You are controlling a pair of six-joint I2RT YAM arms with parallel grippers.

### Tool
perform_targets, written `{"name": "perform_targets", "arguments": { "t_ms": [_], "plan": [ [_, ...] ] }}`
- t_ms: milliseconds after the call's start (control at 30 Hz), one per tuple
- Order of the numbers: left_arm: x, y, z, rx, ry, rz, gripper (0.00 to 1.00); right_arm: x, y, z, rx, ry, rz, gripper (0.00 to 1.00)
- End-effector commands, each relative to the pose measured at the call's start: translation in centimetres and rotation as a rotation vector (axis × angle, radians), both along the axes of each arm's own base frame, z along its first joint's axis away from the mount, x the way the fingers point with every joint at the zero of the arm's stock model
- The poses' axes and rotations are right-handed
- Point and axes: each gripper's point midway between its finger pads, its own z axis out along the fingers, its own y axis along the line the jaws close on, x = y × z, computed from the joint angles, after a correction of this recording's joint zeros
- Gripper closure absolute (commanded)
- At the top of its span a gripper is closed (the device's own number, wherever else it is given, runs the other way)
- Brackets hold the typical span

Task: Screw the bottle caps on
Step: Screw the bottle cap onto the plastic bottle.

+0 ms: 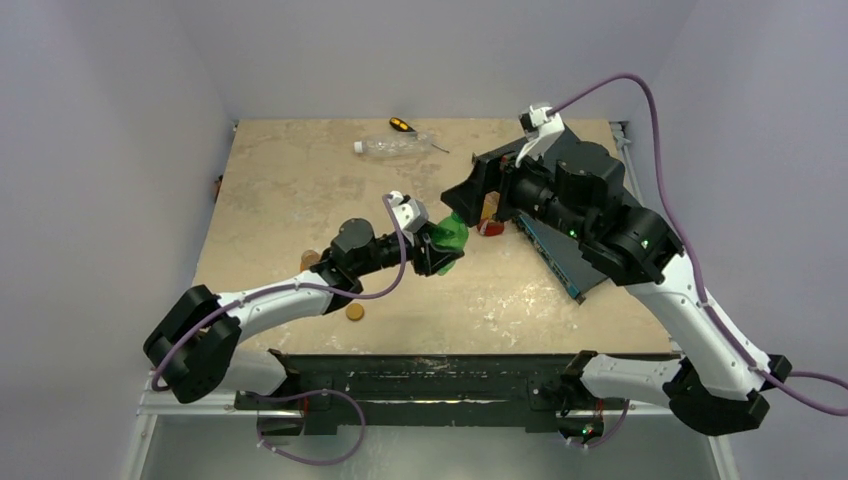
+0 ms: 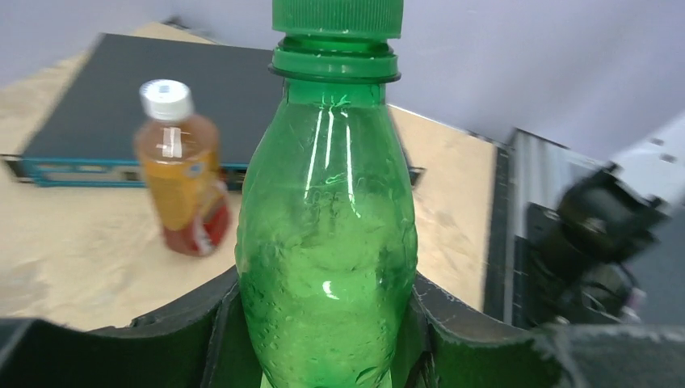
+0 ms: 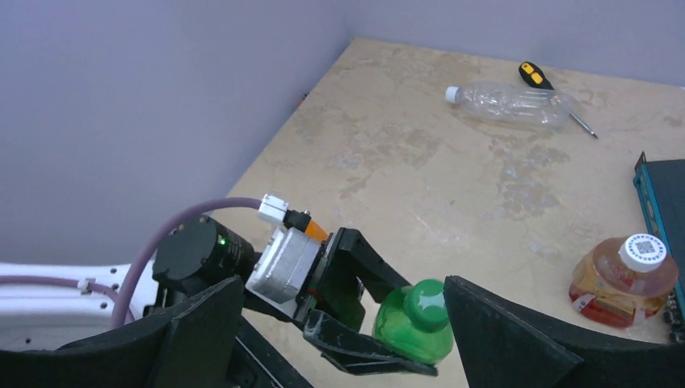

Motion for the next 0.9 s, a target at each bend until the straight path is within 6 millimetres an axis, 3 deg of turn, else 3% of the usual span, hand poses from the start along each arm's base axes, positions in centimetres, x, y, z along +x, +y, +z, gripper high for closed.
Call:
{"name": "perform_targets", "arguments": {
  "t_ms": [0, 267, 400, 867],
  "plan": [
    [-5.5, -0.7, 2.0, -0.097, 0.023, -0.299, 1.0, -0.5, 0.5, -1.5, -0.066, -0.071, 0.152, 0.04],
    [-10.9, 2.0, 5.3, -0.304, 0.069, -0.573, 1.0, -4.8, 0.8, -1.7, -0.072, -0.117, 0.38, 0.3],
    [-12.5, 2.8, 5.9, -0.354, 0.074, -0.643, 1.0, -6.5, 1.3, -2.4, -0.066, -0.097, 0.482, 0.34],
    [-13.2, 3.3, 6.1, -0.377, 0.082, -0.665, 1.0, -6.8, 2.9, -4.3, -0.045, -0.044, 0.559, 0.41]
  ]
}}
